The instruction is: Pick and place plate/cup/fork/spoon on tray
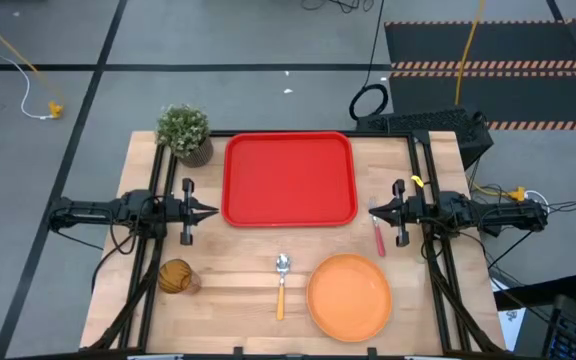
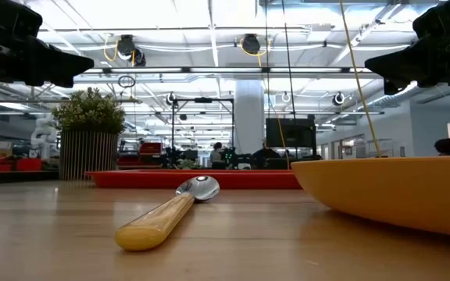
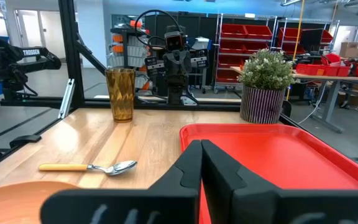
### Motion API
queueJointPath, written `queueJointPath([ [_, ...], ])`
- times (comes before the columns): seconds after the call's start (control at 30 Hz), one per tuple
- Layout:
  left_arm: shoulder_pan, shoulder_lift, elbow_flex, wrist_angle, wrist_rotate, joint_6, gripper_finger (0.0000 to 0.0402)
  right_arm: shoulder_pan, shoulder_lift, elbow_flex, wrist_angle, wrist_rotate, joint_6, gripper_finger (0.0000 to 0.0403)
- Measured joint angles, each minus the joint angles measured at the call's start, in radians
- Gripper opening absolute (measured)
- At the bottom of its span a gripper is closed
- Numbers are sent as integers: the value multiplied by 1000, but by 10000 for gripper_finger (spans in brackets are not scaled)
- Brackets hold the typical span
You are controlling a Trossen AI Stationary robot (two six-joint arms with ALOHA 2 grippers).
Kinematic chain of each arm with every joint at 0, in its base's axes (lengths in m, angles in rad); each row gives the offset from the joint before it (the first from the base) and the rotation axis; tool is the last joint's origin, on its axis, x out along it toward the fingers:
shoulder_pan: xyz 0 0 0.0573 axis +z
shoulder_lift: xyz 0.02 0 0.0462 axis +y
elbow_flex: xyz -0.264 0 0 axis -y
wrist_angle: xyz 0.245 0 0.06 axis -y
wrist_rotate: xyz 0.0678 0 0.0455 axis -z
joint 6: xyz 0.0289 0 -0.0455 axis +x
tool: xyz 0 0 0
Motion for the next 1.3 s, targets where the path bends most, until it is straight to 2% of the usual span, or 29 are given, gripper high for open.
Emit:
queueJointPath([
  [1.3,0,0,0,0,0,0,28,0,2,0,22,0,-8,0],
])
